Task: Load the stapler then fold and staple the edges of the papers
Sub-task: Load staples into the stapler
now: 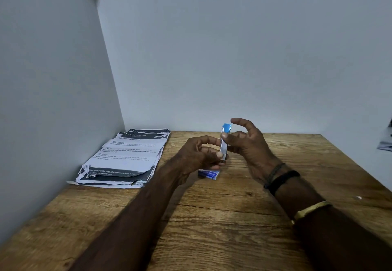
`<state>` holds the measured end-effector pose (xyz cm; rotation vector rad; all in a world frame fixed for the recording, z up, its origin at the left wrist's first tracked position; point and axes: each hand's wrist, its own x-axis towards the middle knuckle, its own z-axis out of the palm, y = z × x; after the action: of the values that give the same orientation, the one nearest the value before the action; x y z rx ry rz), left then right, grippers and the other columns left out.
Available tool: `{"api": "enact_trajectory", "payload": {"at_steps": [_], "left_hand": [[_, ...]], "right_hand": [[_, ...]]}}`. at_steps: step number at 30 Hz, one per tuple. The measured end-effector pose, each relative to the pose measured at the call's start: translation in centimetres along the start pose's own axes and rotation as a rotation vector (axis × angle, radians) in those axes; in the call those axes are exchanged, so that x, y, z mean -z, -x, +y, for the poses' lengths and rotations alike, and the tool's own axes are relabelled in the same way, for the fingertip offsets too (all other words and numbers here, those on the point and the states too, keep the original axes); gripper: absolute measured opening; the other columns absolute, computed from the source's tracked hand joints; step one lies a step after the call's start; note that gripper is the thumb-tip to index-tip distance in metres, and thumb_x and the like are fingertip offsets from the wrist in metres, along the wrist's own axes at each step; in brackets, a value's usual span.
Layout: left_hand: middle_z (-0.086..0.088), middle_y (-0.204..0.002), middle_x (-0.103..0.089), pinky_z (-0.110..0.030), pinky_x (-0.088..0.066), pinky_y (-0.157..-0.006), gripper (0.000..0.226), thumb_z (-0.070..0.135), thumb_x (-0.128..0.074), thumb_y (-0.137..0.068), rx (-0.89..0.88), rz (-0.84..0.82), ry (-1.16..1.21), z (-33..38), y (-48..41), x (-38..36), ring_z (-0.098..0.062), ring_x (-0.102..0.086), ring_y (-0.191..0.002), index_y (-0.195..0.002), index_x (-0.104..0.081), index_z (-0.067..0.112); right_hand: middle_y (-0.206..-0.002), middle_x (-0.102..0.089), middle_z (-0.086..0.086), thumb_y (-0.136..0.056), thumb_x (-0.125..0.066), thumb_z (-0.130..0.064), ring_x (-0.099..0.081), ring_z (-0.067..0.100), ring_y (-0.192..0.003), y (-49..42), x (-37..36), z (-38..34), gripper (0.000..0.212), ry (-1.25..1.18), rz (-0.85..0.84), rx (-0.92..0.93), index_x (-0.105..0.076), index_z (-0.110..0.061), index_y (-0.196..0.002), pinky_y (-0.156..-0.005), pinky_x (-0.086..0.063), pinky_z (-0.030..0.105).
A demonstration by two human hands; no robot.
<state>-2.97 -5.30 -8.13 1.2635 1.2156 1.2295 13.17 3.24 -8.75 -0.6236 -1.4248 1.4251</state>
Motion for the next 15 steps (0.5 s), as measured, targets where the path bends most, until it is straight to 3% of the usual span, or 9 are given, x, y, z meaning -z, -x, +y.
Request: {"api": "enact_trajectory", "payload": {"at_steps": [4, 8, 12, 15], "left_hand": [[-0.022, -0.106, -0.077, -0.045, -0.061, -0.090, 0.035, 0.004, -0.073, -0.088, 0.005, 0.000, -0.022, -0.1, -0.2, 0.3, -0.032, -0.074, -0.096, -0.121, -0.065, 0.004], [-0.013, -0.102, -0.079, -0.039, -0.061, -0.086, 0.018, 0.013, -0.072, -0.090, -0.016, 0.139, -0.148, 0.0, -0.5, 1.3, -0.026, -0.075, -0.095, -0.107, -0.074, 0.010], [-0.009, -0.097, -0.078, -0.037, -0.057, -0.084, 0.013, 0.015, -0.067, -0.091, -0.064, 0.382, -0.565, -0.5, -0.9, 2.4, -0.025, -0.073, -0.092, -0.100, -0.077, 0.015], [-0.006, -0.104, -0.077, -0.037, -0.056, -0.092, 0.015, 0.022, -0.069, -0.090, 0.033, 0.344, -0.830, -0.9, -0.9, 2.1, -0.024, -0.071, -0.101, -0.100, -0.078, 0.017]], "right_hand": [[-0.078, -0.074, 0.004, -0.078, -0.086, -0.019, -0.074, 0.020, -0.086, -0.1, -0.1, 0.1, 0.055, 0.060, 0.009, 0.025, -0.060, -0.023, -0.126, -0.084, -0.062, 0.042], [-0.085, -0.078, 0.008, -0.078, -0.087, -0.026, -0.075, 0.022, -0.082, 0.0, -0.2, 0.1, 0.048, 0.121, 0.101, 0.007, -0.060, -0.022, -0.118, -0.063, -0.061, 0.029], [-0.083, -0.073, 0.000, -0.077, -0.086, -0.036, -0.072, 0.017, -0.077, 0.1, 0.1, 0.8, 0.037, 0.624, 0.110, 0.119, -0.066, -0.031, -0.107, -0.062, -0.060, 0.034], [-0.084, -0.071, -0.009, -0.073, -0.085, -0.041, -0.067, 0.013, -0.081, 0.6, -0.1, 1.4, 0.037, 0.982, 0.030, 0.182, -0.070, -0.035, -0.106, -0.070, -0.056, 0.034]]}}
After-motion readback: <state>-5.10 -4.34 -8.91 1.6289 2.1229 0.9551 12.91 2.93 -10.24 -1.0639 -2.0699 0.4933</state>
